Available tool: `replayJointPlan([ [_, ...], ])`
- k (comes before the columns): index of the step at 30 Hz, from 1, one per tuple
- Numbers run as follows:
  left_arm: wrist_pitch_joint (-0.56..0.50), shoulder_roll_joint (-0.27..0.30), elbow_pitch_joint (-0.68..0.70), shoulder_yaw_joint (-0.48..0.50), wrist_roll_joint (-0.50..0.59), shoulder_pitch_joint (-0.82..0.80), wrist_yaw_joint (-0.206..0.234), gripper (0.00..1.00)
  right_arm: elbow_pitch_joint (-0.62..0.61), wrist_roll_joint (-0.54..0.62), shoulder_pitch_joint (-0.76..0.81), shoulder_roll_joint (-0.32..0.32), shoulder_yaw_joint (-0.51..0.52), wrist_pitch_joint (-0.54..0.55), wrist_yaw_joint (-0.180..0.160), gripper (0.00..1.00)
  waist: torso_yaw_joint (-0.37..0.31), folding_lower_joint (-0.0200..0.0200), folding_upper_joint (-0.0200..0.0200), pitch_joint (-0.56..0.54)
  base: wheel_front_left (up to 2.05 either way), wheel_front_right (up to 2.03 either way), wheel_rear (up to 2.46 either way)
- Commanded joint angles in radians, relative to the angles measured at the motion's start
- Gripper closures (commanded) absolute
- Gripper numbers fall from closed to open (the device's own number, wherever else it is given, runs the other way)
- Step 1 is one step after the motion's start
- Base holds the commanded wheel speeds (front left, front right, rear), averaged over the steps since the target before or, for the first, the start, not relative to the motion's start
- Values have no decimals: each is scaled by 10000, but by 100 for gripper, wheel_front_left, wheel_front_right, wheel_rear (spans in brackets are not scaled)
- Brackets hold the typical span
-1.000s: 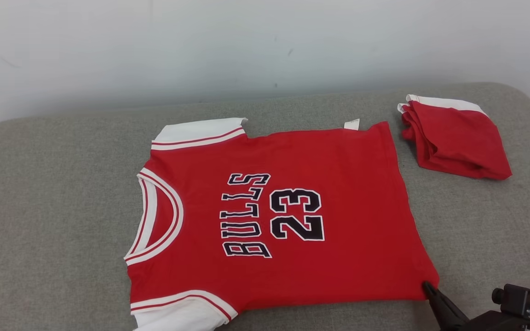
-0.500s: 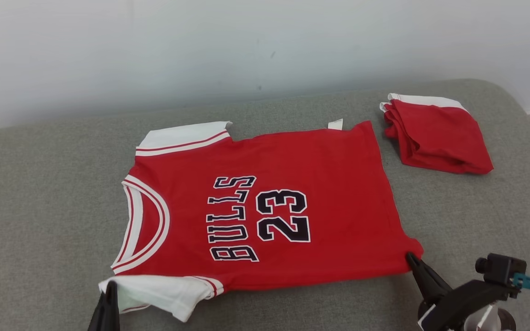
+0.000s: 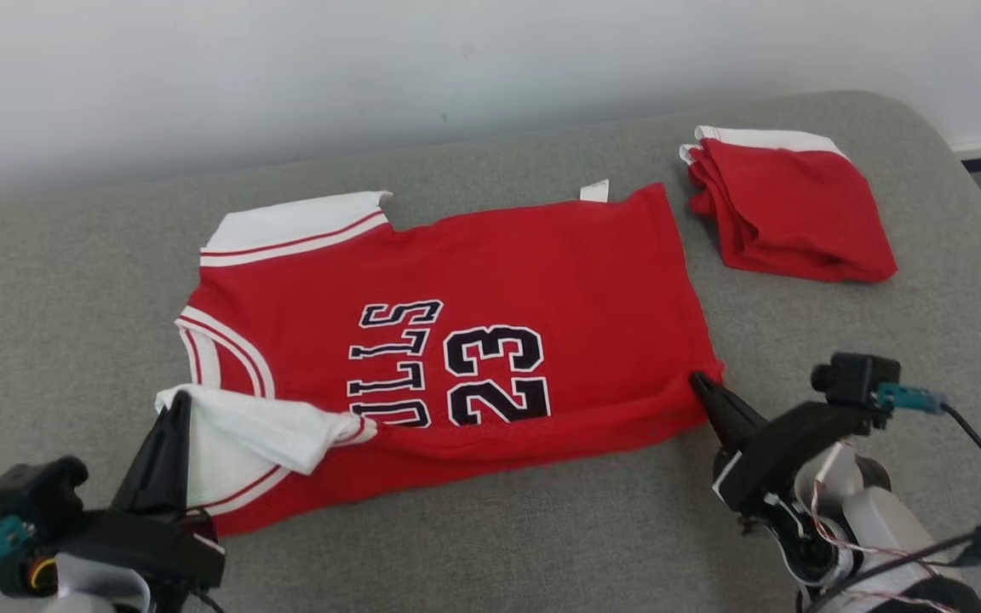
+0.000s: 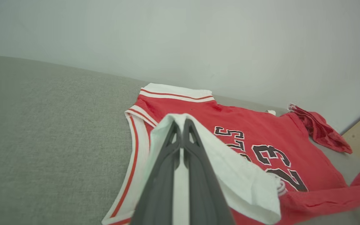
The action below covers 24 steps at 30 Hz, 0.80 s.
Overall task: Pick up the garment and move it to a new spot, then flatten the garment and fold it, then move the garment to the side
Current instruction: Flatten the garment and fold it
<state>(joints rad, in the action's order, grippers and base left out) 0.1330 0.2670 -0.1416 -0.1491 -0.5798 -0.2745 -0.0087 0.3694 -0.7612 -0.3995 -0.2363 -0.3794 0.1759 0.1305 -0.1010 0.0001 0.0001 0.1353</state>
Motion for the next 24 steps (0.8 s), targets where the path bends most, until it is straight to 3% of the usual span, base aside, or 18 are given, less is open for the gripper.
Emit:
replayJointPlan([
  [1, -13, 101, -301, 1, -8, -320, -103, 100, 225, -134, -245, 97, -75, -28, 4, 100, -202, -1, -1, 230, 0, 0, 0],
  [14, 279, 366, -3129, -240, 54, -2152, -704, 100, 2400, -545, -2336, 461, -977, -620, 4, 97, -432, -1, -1, 575, 0, 0, 0],
  [15, 317, 373, -3288, -255, 54, -2245, -757, 100, 2540, -537, -2442, 449, -1066, -731, 4, 75, -437, -1, -1, 575, 0, 0, 0],
  [17, 422, 335, -3519, -309, 46, -2338, -783, 100, 2791, -627, -2574, 475, -1224, -869, 4, 58, -431, -1, -1, 559, 0, 0, 0],
  [18, 474, 331, -3637, -337, 38, -2375, -823, 100, 2875, -658, -2647, 477, -1314, -929, 4, 39, -427, -1, -1, 551, 0, 0, 0],
  [19, 463, 341, -3798, -387, 66, -2437, -859, 100, 2943, -693, -2715, 455, -1404, -1023, 4, 13, -424, -1, -1, 547, 0, 0, 0],
  [20, 518, 341, -3929, -438, 109, -2510, -877, 63, 3034, -739, -2762, 435, -1484, -1090, 4, 0, -422, -1, -1, 539, 0, 0, 0],
  [21, 578, 327, -4031, -477, 114, -2571, -891, 41, 3121, -785, -2789, 417, -1562, -1158, 4, 0, -420, -1, -1, 526, 0, 0, 0],
  [22, 634, 312, -4133, -505, 118, -2610, -927, 3, 3183, -809, -2816, 391, -1632, -1210, 4, 0, -416, -1, -1, 512, 0, 0, 0],
  [24, 822, 300, -4293, -515, 168, -2633, -936, 0, 3258, -850, -2868, 320, -1775, -1439, 4, 0, -401, -1, -1, 480, 0, 0, 0],
])
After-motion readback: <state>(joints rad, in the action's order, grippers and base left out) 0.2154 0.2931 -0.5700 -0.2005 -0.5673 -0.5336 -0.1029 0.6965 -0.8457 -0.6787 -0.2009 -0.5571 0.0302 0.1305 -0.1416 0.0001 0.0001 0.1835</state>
